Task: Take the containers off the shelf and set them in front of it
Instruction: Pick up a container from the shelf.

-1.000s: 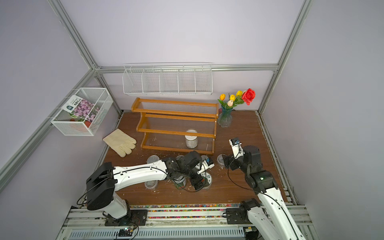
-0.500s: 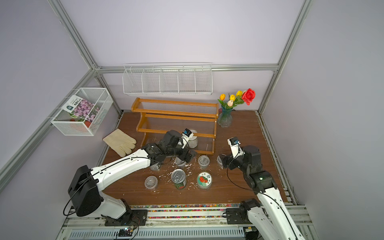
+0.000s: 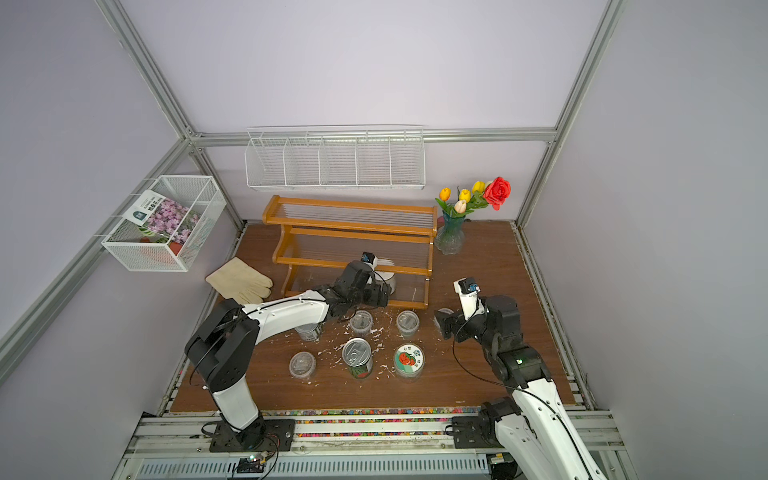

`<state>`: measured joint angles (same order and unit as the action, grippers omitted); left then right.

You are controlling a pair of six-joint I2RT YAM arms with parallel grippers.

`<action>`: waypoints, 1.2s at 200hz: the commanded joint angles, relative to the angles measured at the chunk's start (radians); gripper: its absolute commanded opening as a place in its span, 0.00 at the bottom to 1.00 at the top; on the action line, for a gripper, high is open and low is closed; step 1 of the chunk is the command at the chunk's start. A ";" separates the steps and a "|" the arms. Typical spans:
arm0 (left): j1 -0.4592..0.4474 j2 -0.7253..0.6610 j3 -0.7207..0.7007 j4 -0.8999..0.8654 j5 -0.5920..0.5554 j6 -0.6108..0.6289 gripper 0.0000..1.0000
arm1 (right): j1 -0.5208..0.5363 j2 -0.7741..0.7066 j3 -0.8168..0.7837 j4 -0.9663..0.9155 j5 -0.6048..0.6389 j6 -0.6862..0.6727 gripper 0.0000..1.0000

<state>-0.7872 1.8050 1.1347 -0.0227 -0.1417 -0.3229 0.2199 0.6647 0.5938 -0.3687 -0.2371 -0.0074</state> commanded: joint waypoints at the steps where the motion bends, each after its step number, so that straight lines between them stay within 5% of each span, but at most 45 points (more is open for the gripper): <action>1: 0.006 0.026 0.024 0.126 -0.044 -0.014 1.00 | -0.002 -0.011 -0.021 0.027 0.002 0.011 0.98; 118: 0.025 0.127 0.045 0.323 -0.009 0.036 0.99 | -0.003 -0.012 -0.025 0.042 0.008 0.011 0.98; 170: 0.026 0.102 0.016 0.326 0.013 0.078 0.79 | -0.004 -0.007 -0.018 0.033 0.012 0.008 0.98; 240: 0.027 -0.029 -0.128 0.343 0.149 0.128 0.77 | -0.003 0.002 0.000 0.014 0.014 0.002 0.98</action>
<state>-0.7631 1.8484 1.0443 0.2886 -0.0799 -0.2340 0.2199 0.6655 0.5835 -0.3485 -0.2325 -0.0078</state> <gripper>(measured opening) 0.886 0.978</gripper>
